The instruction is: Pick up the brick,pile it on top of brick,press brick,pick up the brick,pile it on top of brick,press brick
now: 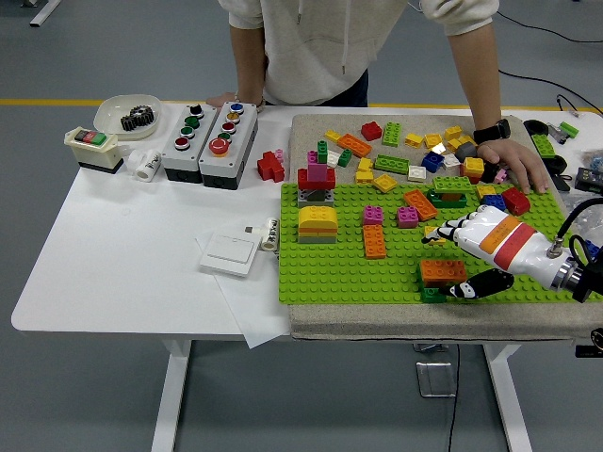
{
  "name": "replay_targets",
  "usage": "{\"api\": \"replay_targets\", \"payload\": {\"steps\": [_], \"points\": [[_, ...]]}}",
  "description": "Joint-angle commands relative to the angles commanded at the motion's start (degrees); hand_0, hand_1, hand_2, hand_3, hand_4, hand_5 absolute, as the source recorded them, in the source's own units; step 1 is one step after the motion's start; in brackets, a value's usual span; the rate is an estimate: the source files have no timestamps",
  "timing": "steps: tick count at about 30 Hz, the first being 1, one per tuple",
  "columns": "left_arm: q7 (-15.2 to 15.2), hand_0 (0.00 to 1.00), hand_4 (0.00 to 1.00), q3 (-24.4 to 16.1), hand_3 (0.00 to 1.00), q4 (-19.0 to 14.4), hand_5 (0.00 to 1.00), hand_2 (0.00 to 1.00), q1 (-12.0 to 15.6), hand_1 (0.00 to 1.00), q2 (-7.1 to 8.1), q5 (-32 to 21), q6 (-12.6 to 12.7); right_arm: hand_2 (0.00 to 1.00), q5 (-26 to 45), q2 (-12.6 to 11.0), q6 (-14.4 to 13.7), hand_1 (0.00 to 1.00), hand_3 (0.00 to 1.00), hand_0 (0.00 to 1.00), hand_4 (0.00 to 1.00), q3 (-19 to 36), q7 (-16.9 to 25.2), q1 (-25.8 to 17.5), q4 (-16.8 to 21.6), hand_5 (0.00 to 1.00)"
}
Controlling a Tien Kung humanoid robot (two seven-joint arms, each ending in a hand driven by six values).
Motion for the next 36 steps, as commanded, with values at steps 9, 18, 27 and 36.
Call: {"api": "replay_targets", "payload": {"steps": [9, 18, 27, 36], "points": [[-0.12, 0.753, 0.655, 0.11, 0.595, 0.04, 0.673, 0.747, -0.05, 0.745, 0.03, -0.16, 0.03, 0.736, 1.17, -1.09, 0.71, 0.511, 0.886, 0.325, 0.998, 2.2, -0.69, -1.16, 4.0, 0.693], [-0.24, 0.753, 0.655, 0.23, 0.595, 0.07, 0.673, 0.747, 0.07, 0.744, 0.04, -0.41, 0.09, 0.84, 3.73, -1.74, -0.71, 0.708, 0.927, 0.656, 0.998, 5.21, -1.2, -2.94, 8.12, 0.778], [-0.15, 0.752, 0.655, 0.14, 0.595, 0.1, 0.673, 0.747, 0.23, 0.743, 0.03, -0.17, 0.07, 0.883, 9.54, -2.8, -0.22, 0.816, 0.924, 0.834, 0.998, 9.32, -3.04, -5.82, 11.52, 0.809], [0.06, 0.752, 0.655, -0.15, 0.595, 0.13, 0.673, 0.747, 0.5, 0.742, 0.07, 0.38, 0.06, 0.825, 18.23, -4.07, 2.31, 0.782, 0.831, 0.818, 0.998, 13.51, -3.35, -10.09, 14.87, 0.802]]}}
